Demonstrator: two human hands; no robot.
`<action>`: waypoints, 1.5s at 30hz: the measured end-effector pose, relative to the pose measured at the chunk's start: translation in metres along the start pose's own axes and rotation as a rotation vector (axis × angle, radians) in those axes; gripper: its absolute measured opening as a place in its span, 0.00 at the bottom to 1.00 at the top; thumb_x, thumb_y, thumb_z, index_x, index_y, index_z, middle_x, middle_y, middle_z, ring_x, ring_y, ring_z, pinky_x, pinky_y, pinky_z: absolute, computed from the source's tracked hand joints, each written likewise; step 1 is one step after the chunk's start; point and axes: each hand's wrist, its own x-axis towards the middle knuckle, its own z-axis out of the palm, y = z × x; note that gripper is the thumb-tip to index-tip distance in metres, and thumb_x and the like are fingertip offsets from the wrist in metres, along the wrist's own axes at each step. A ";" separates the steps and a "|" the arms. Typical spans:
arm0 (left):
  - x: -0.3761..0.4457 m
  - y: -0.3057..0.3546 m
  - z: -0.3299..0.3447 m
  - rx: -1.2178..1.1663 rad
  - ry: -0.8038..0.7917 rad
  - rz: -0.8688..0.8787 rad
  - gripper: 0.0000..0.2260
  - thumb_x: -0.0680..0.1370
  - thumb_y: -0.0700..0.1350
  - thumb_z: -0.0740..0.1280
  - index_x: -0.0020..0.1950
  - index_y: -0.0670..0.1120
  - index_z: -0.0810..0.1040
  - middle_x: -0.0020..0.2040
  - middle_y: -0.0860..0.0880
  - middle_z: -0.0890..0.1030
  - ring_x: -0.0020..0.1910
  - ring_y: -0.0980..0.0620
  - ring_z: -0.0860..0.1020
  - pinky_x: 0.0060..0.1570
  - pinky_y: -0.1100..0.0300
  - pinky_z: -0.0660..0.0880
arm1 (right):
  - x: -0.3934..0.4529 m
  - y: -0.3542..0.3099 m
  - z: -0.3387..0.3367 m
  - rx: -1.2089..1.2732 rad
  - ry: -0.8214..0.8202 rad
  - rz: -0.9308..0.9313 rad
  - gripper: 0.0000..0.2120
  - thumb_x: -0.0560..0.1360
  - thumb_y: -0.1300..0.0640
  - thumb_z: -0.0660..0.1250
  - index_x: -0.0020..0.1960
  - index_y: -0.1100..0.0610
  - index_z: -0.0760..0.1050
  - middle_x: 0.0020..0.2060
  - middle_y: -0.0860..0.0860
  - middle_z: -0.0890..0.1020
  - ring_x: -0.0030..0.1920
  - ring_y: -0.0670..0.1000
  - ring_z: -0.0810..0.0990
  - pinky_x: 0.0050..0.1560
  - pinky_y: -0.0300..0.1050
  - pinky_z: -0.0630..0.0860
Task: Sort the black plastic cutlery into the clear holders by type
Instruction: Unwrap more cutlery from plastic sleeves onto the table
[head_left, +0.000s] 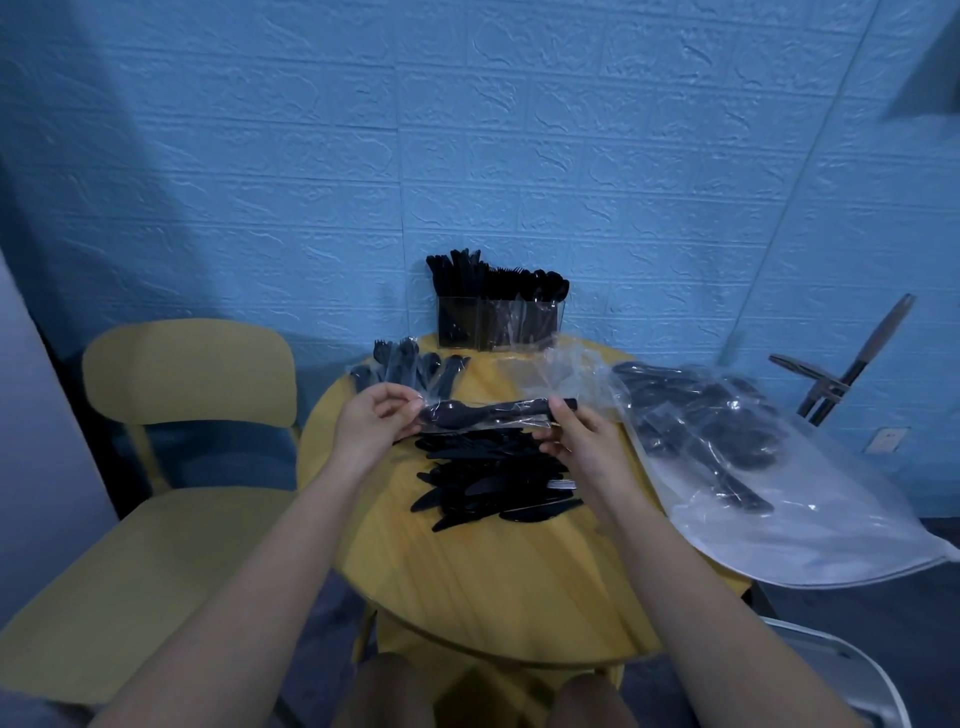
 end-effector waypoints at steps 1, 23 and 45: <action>-0.001 0.000 0.000 -0.007 0.000 0.004 0.02 0.76 0.36 0.68 0.48 0.40 0.78 0.43 0.45 0.82 0.40 0.51 0.80 0.39 0.67 0.79 | 0.000 -0.001 -0.001 0.010 -0.001 0.003 0.11 0.77 0.53 0.66 0.48 0.62 0.78 0.34 0.51 0.81 0.39 0.49 0.80 0.45 0.42 0.78; 0.011 -0.020 -0.039 -0.351 0.334 -0.128 0.02 0.78 0.35 0.64 0.50 0.40 0.74 0.50 0.43 0.79 0.44 0.52 0.80 0.38 0.66 0.79 | 0.001 0.008 -0.031 0.026 0.190 0.221 0.07 0.77 0.58 0.66 0.50 0.63 0.74 0.40 0.57 0.82 0.34 0.49 0.84 0.36 0.38 0.81; 0.028 0.000 0.068 0.181 -0.137 0.097 0.09 0.79 0.44 0.65 0.58 0.51 0.80 0.51 0.58 0.79 0.49 0.63 0.75 0.47 0.71 0.71 | 0.081 -0.010 0.040 -0.355 0.092 0.068 0.08 0.77 0.63 0.65 0.54 0.64 0.77 0.37 0.53 0.80 0.35 0.48 0.78 0.34 0.38 0.78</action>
